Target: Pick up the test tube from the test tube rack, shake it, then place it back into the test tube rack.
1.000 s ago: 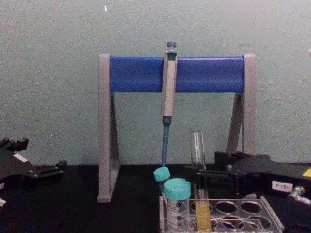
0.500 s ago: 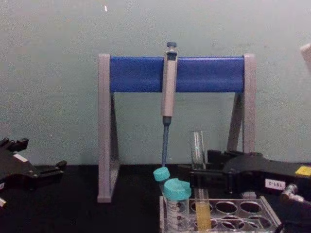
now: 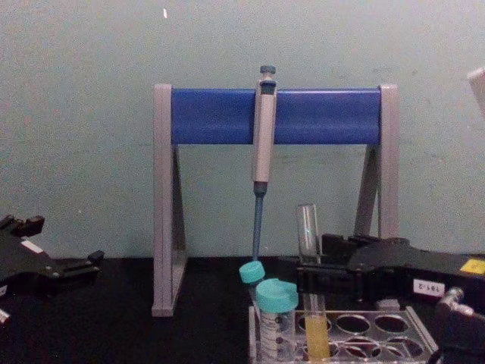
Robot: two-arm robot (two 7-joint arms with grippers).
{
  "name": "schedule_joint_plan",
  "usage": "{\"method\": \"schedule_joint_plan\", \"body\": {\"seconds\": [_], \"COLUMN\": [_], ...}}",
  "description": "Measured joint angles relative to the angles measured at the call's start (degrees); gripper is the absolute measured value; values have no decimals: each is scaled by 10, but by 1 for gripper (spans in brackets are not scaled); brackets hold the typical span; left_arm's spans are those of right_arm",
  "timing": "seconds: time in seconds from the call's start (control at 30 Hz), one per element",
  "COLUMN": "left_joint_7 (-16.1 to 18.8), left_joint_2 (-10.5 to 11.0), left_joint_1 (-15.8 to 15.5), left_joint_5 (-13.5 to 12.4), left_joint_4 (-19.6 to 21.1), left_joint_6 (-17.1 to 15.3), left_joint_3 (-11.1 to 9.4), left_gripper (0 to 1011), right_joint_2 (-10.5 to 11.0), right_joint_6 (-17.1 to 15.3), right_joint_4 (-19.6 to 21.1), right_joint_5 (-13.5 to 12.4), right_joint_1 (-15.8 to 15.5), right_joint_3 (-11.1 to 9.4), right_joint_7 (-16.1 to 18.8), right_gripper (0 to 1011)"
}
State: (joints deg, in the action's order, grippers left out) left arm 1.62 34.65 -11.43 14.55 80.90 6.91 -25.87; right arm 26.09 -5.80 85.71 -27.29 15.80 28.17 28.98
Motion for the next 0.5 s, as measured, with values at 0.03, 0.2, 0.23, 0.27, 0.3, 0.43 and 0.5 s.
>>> {"method": "schedule_joint_plan", "body": {"seconds": [0.03, 0.2, 0.23, 0.27, 0.3, 0.43, 0.5], "left_joint_7": [0, 0, 0, 0, 0, 0, 0], "left_joint_2": [0, 0, 0, 0, 0, 0, 0], "left_joint_1": [0, 0, 0, 0, 0, 0, 0], "left_joint_5": [0, 0, 0, 0, 0, 0, 0], "left_joint_4": [0, 0, 0, 0, 0, 0, 0], "left_joint_6": [0, 0, 0, 0, 0, 0, 0], "left_joint_3": [0, 0, 0, 0, 0, 0, 0], "left_gripper": [1002, 1001, 1002, 1001, 1001, 1001, 1001], "right_joint_2": [0, 0, 0, 0, 0, 0, 0], "right_joint_6": [0, 0, 0, 0, 0, 0, 0], "right_joint_4": [0, 0, 0, 0, 0, 0, 0], "right_joint_5": [0, 0, 0, 0, 0, 0, 0], "right_joint_1": [0, 0, 0, 0, 0, 0, 0], "right_joint_3": [0, 0, 0, 0, 0, -1, -1], "right_joint_7": [0, 0, 0, 0, 0, 0, -1], "right_gripper": [960, 822, 811, 765, 765, 620, 549]}}
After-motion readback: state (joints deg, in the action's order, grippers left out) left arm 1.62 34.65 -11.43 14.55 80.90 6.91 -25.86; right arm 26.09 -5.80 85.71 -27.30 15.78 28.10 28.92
